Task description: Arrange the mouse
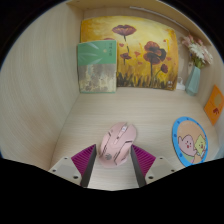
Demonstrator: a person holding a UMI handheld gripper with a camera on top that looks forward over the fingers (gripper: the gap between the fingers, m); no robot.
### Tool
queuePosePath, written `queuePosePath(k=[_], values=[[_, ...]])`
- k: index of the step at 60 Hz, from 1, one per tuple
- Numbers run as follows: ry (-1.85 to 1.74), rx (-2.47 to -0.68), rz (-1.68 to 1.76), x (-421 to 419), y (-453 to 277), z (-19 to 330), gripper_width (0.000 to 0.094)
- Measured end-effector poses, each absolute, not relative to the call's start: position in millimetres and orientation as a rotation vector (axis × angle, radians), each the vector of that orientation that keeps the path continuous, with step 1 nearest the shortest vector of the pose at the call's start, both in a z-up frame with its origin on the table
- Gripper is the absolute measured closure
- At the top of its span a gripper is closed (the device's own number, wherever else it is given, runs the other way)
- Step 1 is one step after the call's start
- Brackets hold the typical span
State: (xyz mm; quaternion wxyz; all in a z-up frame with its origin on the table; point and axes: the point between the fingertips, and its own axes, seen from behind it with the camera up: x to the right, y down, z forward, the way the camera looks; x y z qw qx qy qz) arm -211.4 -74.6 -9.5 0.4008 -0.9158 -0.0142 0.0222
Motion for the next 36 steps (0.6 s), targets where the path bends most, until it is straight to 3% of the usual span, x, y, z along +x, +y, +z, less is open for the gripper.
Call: queuePosePath(k=[24,29,36], values=[[-0.076,-2.323,0.111,-239.8,-24.5,-12.2,0.0264],[-0.081,-2.328,0.06,-232.2,-22.7,-14.5,0.0403],[-0.079,-2.312,0.052,-232.2,-20.8,-13.4,0.0462]])
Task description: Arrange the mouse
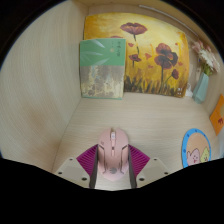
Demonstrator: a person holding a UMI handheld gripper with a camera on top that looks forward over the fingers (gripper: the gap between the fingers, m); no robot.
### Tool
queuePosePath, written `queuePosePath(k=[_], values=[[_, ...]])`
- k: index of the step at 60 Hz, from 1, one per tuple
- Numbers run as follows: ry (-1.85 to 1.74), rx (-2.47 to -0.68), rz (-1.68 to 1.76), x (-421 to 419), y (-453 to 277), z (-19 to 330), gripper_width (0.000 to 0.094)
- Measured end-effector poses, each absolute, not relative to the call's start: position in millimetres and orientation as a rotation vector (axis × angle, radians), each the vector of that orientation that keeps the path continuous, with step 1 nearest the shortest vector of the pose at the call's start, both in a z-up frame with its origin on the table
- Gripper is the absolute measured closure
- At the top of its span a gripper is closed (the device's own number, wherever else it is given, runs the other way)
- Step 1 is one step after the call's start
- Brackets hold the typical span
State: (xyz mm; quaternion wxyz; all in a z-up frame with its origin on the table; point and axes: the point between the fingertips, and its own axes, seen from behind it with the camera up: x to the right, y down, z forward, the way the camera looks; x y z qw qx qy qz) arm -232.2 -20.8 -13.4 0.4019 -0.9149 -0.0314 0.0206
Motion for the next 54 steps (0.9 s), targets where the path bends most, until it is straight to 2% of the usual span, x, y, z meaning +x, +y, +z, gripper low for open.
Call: queuePosePath(k=[8,12,28,32,35,38,42,54], values=[[-0.125,-2.35,0.082,-231.3,-23.4,-12.5,0.0542],[-0.138,-2.344,0.082,-223.8,-20.3,4.8,0.0559],[-0.123,-2.086,0.044,-114.5,13.6,188.5,0.0558],[-0.123,-2.038,0.019,-73.5,14.2,222.1,0.0558],[-0.12,-2.021,-0.002,-42.1,11.5,233.8,0.0558],[-0.108,-2.019,-0.026,-11.1,7.7,236.9,0.0559],[-0.088,-2.031,-0.038,26.6,2.2,219.6,0.056],[-0.045,-2.257,-0.04,87.3,-34.2,97.1,0.0562]])
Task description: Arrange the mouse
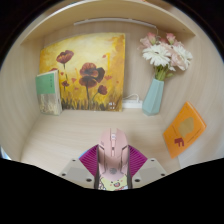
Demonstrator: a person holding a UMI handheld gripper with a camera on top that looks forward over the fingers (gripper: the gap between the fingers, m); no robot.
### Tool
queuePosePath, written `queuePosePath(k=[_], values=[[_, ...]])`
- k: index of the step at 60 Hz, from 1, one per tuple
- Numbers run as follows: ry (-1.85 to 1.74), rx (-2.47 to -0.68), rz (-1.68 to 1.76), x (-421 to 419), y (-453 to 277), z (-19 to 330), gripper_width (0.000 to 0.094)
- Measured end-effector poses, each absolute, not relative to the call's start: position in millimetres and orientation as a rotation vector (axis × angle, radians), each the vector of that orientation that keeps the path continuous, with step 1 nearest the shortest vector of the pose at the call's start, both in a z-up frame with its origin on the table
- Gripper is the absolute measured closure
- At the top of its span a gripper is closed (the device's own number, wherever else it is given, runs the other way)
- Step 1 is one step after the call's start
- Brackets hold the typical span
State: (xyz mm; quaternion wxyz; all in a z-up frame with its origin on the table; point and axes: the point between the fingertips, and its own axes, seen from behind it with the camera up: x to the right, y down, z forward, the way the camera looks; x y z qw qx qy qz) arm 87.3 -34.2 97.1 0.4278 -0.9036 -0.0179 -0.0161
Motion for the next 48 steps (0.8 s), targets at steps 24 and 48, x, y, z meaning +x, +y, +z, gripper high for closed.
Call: queuePosePath(k=[24,48], values=[[-0.052,-2.403,0.047,68.1,-69.1,-12.0,0.0553],[-0.08,-2.412,-0.02,60.4,-83.3,26.8,0.0243]])
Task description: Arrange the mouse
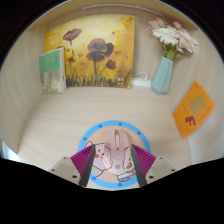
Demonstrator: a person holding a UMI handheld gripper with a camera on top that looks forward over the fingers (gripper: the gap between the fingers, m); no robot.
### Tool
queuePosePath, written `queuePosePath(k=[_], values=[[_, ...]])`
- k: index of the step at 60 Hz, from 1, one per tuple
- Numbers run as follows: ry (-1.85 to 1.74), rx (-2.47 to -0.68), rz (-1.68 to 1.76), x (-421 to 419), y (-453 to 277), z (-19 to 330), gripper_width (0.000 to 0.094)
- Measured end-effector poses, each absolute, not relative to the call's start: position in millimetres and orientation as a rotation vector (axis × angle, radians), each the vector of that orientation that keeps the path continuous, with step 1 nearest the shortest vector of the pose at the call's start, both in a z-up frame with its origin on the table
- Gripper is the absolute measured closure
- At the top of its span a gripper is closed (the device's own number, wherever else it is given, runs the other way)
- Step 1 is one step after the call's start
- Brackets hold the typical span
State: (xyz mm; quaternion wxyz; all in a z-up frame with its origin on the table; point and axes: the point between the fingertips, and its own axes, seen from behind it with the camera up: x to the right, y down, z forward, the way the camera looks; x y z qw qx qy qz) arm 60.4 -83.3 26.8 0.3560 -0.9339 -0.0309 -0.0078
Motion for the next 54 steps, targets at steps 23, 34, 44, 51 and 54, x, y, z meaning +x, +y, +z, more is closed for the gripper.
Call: queuePosePath(k=[23,34,44,51,54], values=[[0.0,-2.146,-0.013,19.2,-128.5,216.4,0.0241],[-0.006,-2.127,-0.023,-1.4,-162.4,243.7,0.0242],[0.001,-2.128,-0.018,-15.9,-188.8,248.6,0.0241],[-0.004,-2.13,-0.017,-21.6,-200.9,248.9,0.0241],[-0.008,-2.131,-0.011,-24.8,-204.9,249.9,0.0239]])
